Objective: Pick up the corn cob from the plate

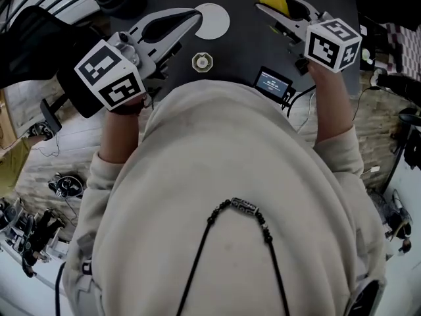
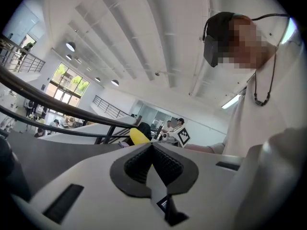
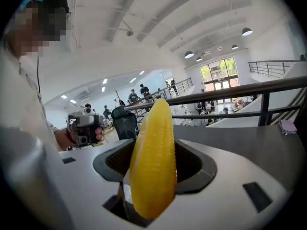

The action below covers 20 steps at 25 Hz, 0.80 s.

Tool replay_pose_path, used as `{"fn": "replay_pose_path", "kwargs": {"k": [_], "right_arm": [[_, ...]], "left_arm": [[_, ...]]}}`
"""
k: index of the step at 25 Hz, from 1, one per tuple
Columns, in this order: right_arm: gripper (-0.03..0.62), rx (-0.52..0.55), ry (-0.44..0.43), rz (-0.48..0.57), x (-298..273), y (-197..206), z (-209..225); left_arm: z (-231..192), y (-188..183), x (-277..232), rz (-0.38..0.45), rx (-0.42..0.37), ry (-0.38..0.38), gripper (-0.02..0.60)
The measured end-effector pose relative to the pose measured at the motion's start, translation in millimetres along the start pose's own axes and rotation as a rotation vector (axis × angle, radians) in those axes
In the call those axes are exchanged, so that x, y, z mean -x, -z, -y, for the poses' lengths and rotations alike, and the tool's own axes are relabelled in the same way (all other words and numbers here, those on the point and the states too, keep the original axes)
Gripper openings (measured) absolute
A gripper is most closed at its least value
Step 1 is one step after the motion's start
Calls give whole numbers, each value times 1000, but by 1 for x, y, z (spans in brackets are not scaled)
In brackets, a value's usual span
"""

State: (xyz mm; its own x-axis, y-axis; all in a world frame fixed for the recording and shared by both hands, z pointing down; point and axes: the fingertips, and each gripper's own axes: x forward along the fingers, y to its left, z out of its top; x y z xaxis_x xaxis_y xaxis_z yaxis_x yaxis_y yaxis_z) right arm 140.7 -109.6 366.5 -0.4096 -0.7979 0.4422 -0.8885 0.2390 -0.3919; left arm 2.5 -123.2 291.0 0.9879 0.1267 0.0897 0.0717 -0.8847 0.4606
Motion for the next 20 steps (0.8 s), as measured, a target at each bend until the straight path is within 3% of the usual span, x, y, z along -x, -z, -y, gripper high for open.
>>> {"fn": "replay_pose_path", "kwargs": {"k": [10,20], "right_arm": [[267,33,-90,265,69,-64,-69],[267,84,-142,317,79,-86,-90]], "left_arm": [[7,-12,1,34,9,51,0],[9,-15,0,41,2,44,0]]}}
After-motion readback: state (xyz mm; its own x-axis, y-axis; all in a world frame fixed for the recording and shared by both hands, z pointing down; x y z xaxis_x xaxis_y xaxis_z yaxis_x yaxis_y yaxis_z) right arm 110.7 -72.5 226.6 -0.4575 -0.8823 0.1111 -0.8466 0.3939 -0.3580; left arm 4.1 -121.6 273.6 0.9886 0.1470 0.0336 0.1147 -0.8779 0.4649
